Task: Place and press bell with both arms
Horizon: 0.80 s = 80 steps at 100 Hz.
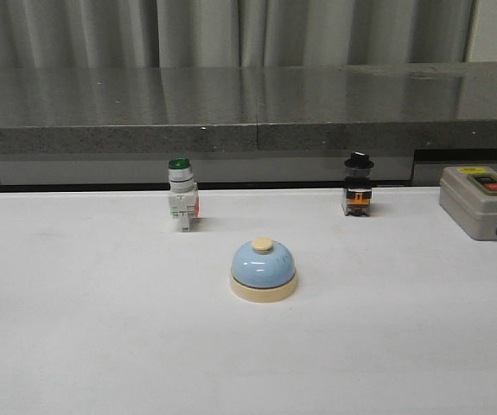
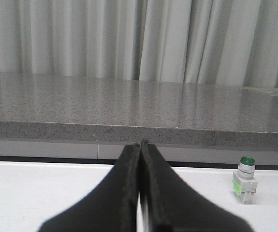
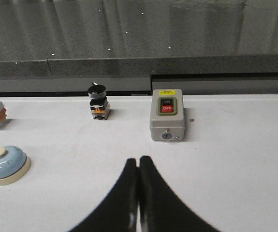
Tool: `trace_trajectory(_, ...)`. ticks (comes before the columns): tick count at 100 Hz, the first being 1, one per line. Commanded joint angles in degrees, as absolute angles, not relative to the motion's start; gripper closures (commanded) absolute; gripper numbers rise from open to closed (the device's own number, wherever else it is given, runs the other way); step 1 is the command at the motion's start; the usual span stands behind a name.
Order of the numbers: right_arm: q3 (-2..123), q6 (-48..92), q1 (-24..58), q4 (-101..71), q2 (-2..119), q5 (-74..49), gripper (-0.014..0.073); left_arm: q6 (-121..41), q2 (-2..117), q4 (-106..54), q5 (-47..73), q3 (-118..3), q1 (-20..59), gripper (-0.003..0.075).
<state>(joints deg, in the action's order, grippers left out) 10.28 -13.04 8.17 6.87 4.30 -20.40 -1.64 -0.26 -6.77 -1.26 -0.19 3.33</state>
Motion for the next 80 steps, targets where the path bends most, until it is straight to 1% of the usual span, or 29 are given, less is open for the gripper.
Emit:
trace_trajectory(1, 9.5, -12.7, 5.8, 5.5, 2.2, -15.2, 0.0658, -1.2, -2.0, -7.3, -5.5, 3.0, 3.3, 0.0741)
trace_trajectory(18, 5.1, -12.6, 2.5, 4.0, -1.9, -13.2, 0.0658, -1.2, -2.0, -7.3, -5.5, 3.0, 3.3, 0.0741)
trace_trajectory(40, -0.6, -12.0, 2.2, 4.0, -1.7, -4.5, 0.0658, -1.2, -2.0, -7.3, -5.5, 3.0, 3.3, 0.0741)
trace_trajectory(80, -0.5, -9.0, 2.2, 4.0, -1.7, -4.5, 0.0658, -1.2, -2.0, -7.3, -5.5, 3.0, 3.3, 0.0741)
